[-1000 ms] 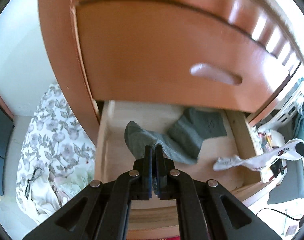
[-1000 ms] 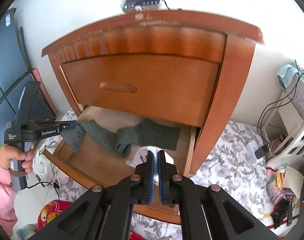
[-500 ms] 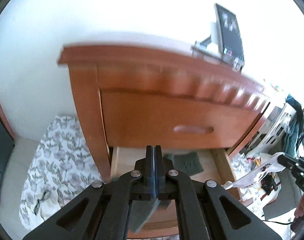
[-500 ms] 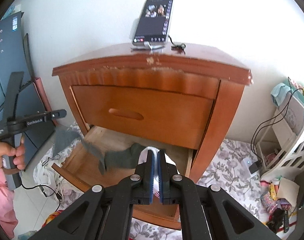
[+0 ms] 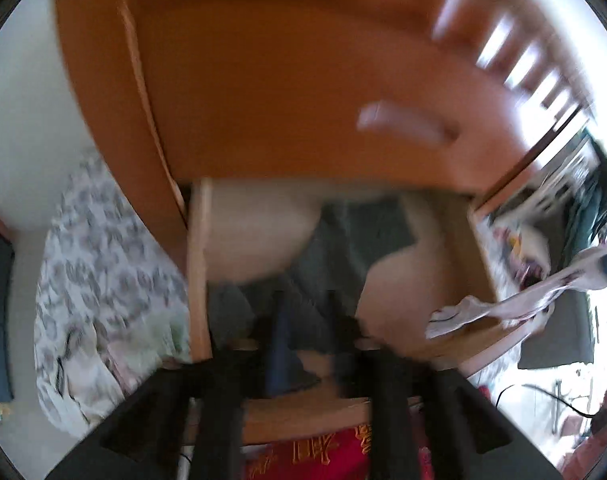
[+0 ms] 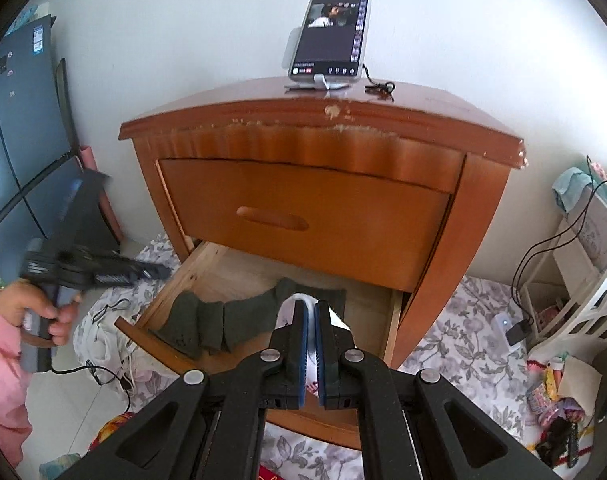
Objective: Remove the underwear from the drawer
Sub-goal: 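Lift the grey-green sock with the left tool while the right tool holds the Hello Kitty garment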
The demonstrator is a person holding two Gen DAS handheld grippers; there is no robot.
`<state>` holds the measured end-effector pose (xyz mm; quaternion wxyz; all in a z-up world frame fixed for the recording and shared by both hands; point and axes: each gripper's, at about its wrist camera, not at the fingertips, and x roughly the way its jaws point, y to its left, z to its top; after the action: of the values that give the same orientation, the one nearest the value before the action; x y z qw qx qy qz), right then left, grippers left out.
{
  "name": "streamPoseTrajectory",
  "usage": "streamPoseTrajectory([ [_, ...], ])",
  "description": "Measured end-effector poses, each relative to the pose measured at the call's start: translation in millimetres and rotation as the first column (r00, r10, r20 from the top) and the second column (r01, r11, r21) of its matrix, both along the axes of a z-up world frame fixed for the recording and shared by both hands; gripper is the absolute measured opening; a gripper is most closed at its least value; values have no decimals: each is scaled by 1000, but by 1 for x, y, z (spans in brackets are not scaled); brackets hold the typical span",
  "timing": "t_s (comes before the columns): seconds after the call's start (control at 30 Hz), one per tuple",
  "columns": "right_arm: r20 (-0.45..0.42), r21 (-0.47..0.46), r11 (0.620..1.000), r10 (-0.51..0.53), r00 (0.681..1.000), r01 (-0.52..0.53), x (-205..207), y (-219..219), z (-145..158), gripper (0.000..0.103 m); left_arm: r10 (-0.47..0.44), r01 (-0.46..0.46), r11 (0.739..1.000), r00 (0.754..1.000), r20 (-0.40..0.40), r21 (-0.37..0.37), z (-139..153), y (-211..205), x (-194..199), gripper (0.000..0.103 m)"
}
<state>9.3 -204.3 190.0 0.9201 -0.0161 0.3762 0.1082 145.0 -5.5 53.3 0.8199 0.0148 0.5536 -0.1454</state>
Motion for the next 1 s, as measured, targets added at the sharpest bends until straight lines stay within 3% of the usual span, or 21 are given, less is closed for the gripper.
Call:
streamPoseTrajectory([
  [0.13,-19,10,1000,-7,1000,7,1,-6,-8,4,-1,6,999,991,-133,41,-43,-19,15,48],
  [0.37,-40,12,1000,-21,999,21,4,-20,-17,4,109,-99,994,951,-290,48,-92,-38,46,55],
  [0.5,-49,20,999,-28,998,29,6,-27,-22,4,142,-110,987,941,-306,120,-108,-48,53,55],
  [0.63,-52,25,999,-28,998,30,8,-32,-25,4,202,-175,978,935,-293,117,-112,-46,57,54],
  [0.67,-51,26,999,-28,998,29,8,-33,-25,4,200,-170,977,937,-285,124,-111,-46,57,45],
  [0.7,-51,27,999,-27,998,28,8,-33,-25,4,196,-162,976,942,-272,142,-111,-47,55,30],
  [0.8,-48,31,999,-30,998,31,9,-35,-25,4,185,-154,979,948,-257,136,-112,-45,57,16],
  [1.0,-32,36,999,-40,999,41,7,-36,-19,4,152,-145,988,960,-237,48,-99,-30,45,8],
])
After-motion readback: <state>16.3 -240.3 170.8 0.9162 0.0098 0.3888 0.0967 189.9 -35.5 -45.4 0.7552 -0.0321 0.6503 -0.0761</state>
